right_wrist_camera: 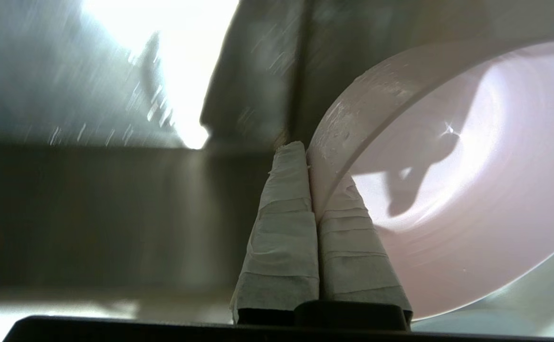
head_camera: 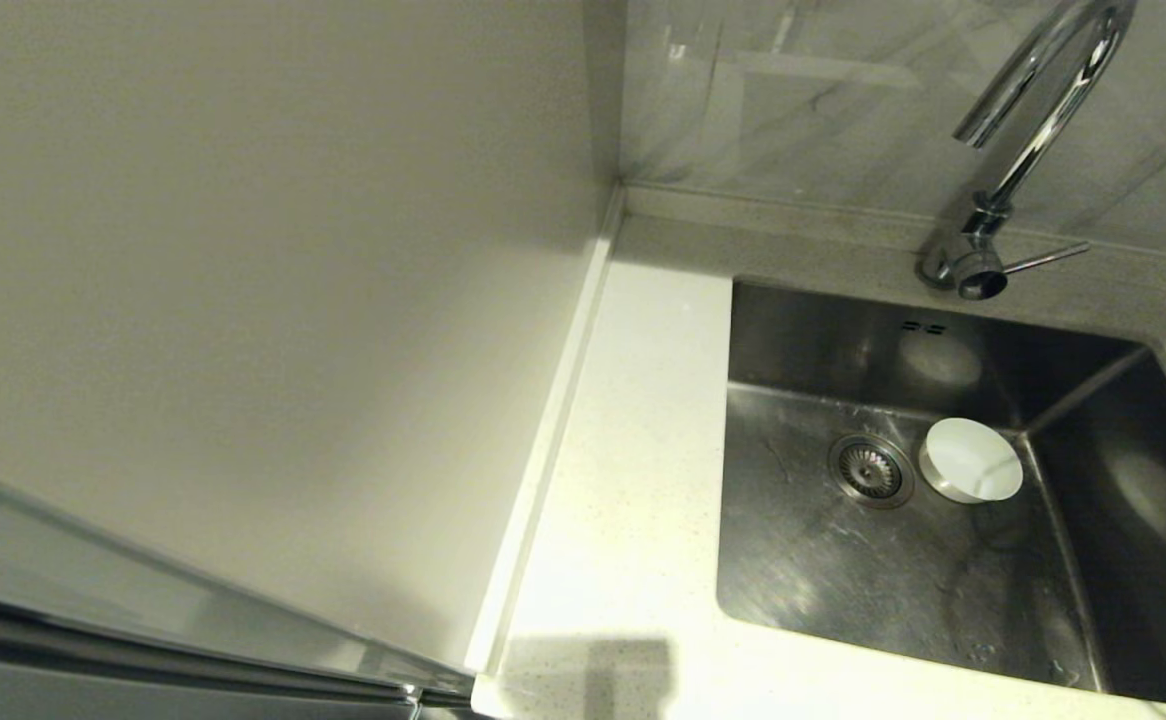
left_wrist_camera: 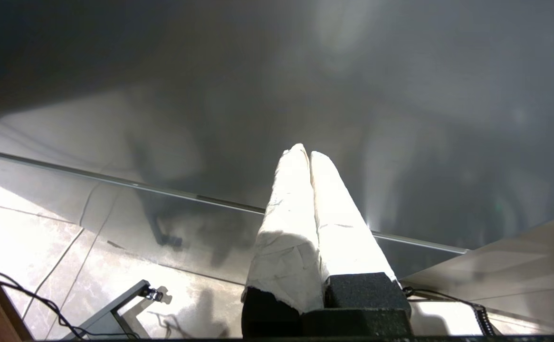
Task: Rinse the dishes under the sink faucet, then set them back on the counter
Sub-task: Put a bowl into the sink
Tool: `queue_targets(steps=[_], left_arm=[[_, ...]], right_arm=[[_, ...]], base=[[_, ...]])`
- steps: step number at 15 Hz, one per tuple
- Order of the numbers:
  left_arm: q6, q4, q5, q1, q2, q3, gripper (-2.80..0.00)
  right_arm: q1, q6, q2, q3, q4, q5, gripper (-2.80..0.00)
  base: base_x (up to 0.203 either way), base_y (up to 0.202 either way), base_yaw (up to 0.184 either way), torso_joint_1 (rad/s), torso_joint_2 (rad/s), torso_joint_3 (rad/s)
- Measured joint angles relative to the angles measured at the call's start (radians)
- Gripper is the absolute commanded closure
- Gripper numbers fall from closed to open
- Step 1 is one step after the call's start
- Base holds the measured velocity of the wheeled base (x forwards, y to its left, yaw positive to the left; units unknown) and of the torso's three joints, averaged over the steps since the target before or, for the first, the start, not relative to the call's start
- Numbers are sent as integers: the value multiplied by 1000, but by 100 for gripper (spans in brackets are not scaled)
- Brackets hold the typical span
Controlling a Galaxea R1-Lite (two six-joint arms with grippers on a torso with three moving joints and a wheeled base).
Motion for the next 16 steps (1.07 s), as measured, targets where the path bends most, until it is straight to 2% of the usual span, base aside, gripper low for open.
queue_targets(steps=[3,5,8,11,14,16], left_arm=[[0,0,0,0,0,0,0],[0,0,1,0,0,0,0],[0,0,1,0,0,0,0],[0,0,0,0,0,0,0],[0,0,0,0,0,0,0],[0,0,0,0,0,0,0]], right_arm=[[86,-8,-127,223,-54,-3,0],[192,-10,-205,353,-117,-18,0],[386,-8,-279,514,-232,-98,0],[526,-7,-287,636,-419,-181,0],[617,6,-238,700,-657,-243,0],[676,40,-187,714,-785,-258,0]], base=[[0,0,0,0,0,0],[0,0,0,0,0,0],[0,0,0,0,0,0],[0,0,0,0,0,0],[0,0,0,0,0,0],[0,0,0,0,0,0]])
